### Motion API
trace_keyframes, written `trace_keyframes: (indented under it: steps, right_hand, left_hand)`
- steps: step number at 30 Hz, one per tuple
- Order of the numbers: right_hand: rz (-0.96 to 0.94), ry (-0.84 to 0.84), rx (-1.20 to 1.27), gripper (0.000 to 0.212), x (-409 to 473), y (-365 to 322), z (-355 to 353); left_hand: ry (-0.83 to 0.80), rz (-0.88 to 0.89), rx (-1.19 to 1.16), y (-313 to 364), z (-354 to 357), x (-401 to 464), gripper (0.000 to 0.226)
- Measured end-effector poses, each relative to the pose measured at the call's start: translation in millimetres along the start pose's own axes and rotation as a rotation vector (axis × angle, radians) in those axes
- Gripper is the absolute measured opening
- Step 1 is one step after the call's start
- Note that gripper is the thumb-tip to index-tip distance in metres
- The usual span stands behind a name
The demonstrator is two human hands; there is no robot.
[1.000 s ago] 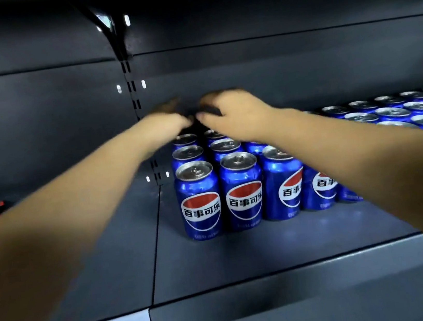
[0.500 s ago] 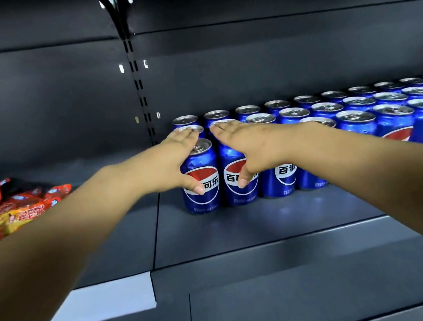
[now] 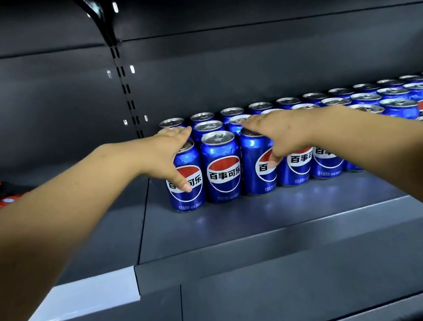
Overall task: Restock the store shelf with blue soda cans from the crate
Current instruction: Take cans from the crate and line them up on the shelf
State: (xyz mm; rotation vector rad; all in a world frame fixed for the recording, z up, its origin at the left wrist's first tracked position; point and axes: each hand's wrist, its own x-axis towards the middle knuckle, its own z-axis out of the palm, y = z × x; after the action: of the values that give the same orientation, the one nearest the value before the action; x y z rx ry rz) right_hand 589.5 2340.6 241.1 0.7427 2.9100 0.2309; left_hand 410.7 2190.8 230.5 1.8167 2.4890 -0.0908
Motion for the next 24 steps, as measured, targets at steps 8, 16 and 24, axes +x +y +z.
trace_keyframes:
  steps: [8,16,24]
  right_hand:
    - [0.019,0.095,-0.215,0.066,-6.3,-16.4,0.1]
    - [0.020,0.040,-0.146,0.101,-4.7,-14.2,-0.4]
    - [-0.130,0.181,-0.096,0.101,6.8,-23.6,11.1]
  left_hand:
    - [0.016,-0.016,-0.032,-2.2,5.7,3.7,0.118]
    - [-0.029,-0.040,-0.013,5.3,-5.0,1.3,0.122]
    - [0.234,0.090,0.149,42.5,10.3,14.3,0.107]
